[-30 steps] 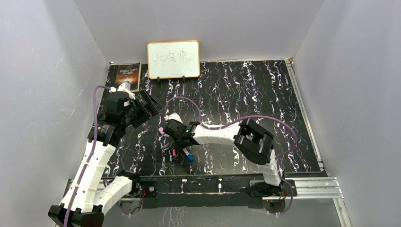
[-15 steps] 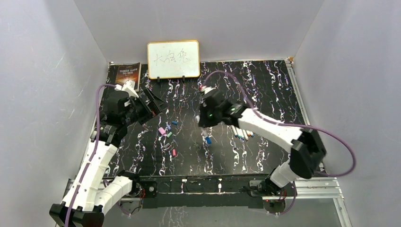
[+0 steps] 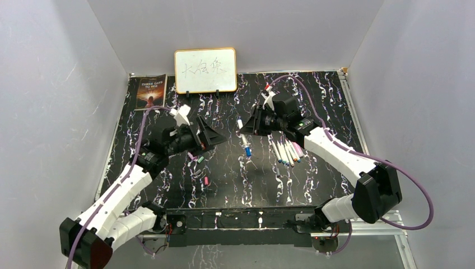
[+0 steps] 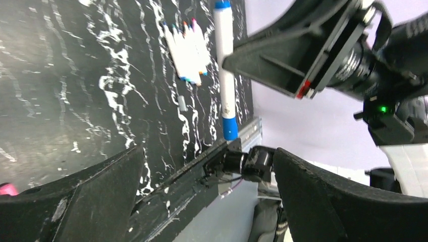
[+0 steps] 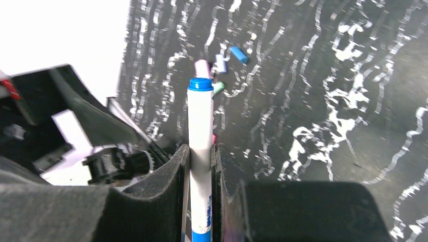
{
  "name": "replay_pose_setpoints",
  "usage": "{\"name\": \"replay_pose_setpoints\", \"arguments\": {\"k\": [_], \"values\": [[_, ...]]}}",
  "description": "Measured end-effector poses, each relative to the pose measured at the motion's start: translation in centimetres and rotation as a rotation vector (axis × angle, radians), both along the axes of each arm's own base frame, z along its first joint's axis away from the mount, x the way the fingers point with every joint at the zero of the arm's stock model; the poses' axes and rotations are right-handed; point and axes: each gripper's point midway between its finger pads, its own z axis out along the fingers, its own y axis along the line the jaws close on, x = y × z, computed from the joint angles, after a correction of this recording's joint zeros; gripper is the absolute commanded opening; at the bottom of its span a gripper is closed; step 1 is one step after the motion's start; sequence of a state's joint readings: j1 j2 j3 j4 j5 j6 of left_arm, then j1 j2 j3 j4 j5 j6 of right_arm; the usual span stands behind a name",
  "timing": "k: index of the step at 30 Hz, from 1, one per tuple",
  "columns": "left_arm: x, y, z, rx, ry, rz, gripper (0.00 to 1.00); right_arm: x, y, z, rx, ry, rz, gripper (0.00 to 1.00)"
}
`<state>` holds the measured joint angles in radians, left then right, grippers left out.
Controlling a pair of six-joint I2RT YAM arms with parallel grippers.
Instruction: Open the pen caps
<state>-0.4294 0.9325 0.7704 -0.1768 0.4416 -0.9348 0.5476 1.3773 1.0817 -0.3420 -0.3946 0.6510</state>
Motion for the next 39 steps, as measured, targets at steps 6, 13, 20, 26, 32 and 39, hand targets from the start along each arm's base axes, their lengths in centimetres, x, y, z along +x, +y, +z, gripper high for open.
{"name": "replay_pose_setpoints", "arguments": {"k": [6, 13, 20, 26, 32, 39], "values": [[-1.3, -3.6, -0.5, -0.026, 0.0, -0.075, 0.95, 0.7, 1.7, 3.0, 0.142, -0.03, 0.003, 0.0], [-2.4, -6.5, -3.1, -0.004, 0.045, -0.112, 0.92, 0.9, 2.4, 3.9, 0.227, -0.012, -0.018, 0.0], [-2.2, -8.2, -4.0, -0.002, 0.049, -0.112, 0.79, 1.0, 2.6, 4.1, 0.254, -0.003, -0.025, 0.0], [-1.9, -8.8, -3.9, -0.015, 0.044, -0.096, 0.47, 1.0, 2.7, 4.1, 0.259, -0.003, -0.026, 0.0], [-1.8, -9.3, -3.4, -0.044, 0.039, -0.097, 0.13, 0.9, 2.6, 3.4, 0.255, 0.005, -0.029, 0.0], [-1.8, -9.8, -3.5, -0.053, 0.043, -0.105, 0.0, 0.8, 2.3, 2.6, 0.254, 0.02, -0.039, 0.05]]}}
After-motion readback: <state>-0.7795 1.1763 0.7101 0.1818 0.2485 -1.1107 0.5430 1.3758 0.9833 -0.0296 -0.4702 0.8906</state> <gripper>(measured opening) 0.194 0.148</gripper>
